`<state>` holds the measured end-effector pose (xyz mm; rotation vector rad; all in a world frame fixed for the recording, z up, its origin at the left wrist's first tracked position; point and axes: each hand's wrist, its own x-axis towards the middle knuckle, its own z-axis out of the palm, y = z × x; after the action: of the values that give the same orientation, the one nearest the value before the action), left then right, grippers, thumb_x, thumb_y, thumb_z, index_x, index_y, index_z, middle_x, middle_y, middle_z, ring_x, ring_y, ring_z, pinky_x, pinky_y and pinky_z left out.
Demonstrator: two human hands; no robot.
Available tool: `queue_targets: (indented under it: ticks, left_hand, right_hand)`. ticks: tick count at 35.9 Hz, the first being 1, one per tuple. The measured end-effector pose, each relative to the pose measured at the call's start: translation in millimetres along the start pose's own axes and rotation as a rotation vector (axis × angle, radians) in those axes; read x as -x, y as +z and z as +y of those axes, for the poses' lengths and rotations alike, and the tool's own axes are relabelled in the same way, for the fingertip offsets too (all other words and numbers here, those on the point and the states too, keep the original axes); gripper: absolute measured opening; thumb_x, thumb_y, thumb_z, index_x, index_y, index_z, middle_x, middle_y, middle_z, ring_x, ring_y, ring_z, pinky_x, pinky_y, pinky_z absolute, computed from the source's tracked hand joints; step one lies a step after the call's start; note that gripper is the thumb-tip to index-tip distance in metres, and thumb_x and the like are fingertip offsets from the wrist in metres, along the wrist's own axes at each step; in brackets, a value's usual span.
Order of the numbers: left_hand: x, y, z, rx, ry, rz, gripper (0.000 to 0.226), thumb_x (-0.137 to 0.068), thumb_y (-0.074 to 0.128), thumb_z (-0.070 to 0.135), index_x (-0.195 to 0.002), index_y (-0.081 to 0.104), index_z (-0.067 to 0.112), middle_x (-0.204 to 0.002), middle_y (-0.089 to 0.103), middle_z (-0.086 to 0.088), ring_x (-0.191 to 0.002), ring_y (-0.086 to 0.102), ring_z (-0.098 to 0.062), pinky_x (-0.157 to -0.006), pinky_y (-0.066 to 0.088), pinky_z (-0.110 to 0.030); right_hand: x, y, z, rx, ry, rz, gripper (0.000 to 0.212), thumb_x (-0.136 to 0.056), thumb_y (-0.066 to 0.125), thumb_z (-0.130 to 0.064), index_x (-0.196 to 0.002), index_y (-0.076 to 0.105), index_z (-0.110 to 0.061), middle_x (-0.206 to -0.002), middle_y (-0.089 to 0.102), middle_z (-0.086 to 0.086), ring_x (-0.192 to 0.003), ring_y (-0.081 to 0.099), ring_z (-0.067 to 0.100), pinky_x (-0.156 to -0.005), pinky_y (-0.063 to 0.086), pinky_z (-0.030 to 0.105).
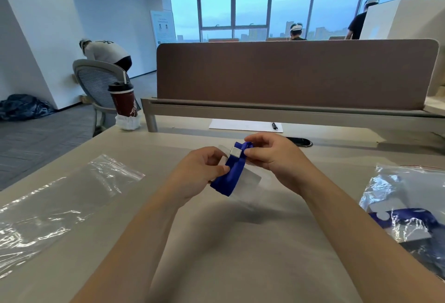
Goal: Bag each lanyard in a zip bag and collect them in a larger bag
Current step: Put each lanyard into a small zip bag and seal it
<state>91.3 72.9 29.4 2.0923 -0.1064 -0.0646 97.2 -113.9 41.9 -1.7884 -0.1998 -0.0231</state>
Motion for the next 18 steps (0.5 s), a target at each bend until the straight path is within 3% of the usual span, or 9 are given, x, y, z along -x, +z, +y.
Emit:
queue_targets:
  ticks: [3, 11, 14, 18]
  left_hand:
    - [-1.3, 1.0, 3.4, -0.03, -0.002, 0.034, 0.024, -0.09, 0.07, 0.014, -0.106, 0.059, 0.027, -0.097, 0.067, 0.012, -0.085, 0.061, -0.011, -0.068, 0.054, -0.023]
    - [17.9, -8.7, 5.7, -0.055, 0.009, 0.114, 0.023, -0.09, 0.07, 0.016, -0.109, 0.06, 0.023, -0.107, 0.069, 0.003, -0.099, 0.063, -0.02, -0.084, 0.057, -0.035]
    - [30.6, -20.4, 1.5, -0.07, -0.007, 0.176, 0.023, -0.089, 0.072, 0.019, -0.107, 0.058, 0.023, -0.111, 0.068, 0.002, -0.103, 0.063, -0.023, -0.09, 0.057, -0.04]
    - [51.9, -45.1, -7.8, -0.016, 0.012, 0.262, 0.023, -0.085, 0.076, 0.021, -0.102, 0.06, 0.02, -0.104, 0.07, -0.002, -0.1, 0.065, -0.023, -0.089, 0.058, -0.043]
  right_hand:
    - [1.7, 1.8, -2.3, -0.006, -0.001, -0.019, 0.03, -0.086, 0.074, -0.016, -0.115, 0.066, -0.016, -0.108, 0.071, 0.005, -0.099, 0.07, 0.021, -0.087, 0.059, 0.037]
    - [13.4, 18.1, -14.7, 0.193, -0.113, -0.024, 0.031, -0.085, 0.075, -0.022, -0.109, 0.058, -0.032, -0.1, 0.07, -0.003, -0.092, 0.067, 0.016, -0.079, 0.059, 0.03]
    - [19.1, 34.9, -22.6, 0.237, -0.172, -0.046, 0.031, -0.085, 0.075, -0.022, -0.109, 0.057, -0.03, -0.094, 0.067, -0.011, -0.087, 0.065, 0.011, -0.068, 0.053, 0.018]
    - [20.3, 65.7, -33.4, 0.271, -0.237, -0.057, 0.031, -0.088, 0.072, -0.02, -0.111, 0.054, -0.029, -0.095, 0.059, -0.014, -0.087, 0.06, 0.011, -0.067, 0.049, 0.015]
